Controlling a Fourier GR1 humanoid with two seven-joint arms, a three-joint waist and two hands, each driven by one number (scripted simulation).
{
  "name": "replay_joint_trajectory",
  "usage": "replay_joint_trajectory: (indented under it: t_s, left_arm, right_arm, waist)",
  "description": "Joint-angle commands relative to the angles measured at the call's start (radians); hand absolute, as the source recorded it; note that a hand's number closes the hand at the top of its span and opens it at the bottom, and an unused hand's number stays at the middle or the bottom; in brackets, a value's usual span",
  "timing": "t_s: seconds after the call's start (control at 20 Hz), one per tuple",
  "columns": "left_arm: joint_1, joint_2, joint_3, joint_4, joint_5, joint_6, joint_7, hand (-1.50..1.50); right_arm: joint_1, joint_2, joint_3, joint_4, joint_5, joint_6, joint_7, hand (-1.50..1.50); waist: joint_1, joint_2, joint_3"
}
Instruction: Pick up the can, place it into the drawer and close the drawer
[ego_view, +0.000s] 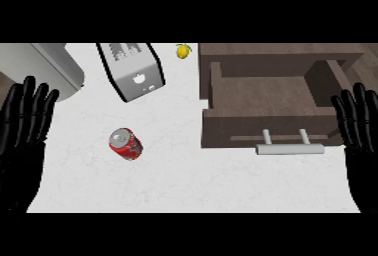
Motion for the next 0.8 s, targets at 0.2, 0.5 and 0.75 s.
replay_joint_trajectory:
  t_s: [0.2,0.5,0.75]
  left_arm:
    - [-0.069,0.114,-0.079,0.050,0.383,-0.391,-0.050,-1.50]
    - [-0.065,0.360,0.054,0.263,0.541,-0.610,0.077,-1.50]
    - [-0.051,0.478,0.152,0.354,0.738,-0.766,0.104,-1.50]
  right_arm:
    - [-0.035,0.022,0.036,0.005,-0.033,0.019,-0.003,-1.50]
    - [0.062,0.031,-0.076,0.040,-0.008,-0.092,0.170,-1.50]
    - [0.199,-0.021,-0.166,-0.074,-0.138,-0.002,0.164,-1.50]
  waist:
    - [-0.005,0.044,-0.009]
    - [-0.006,0.045,-0.007]
    - [0.005,0.037,-0.005]
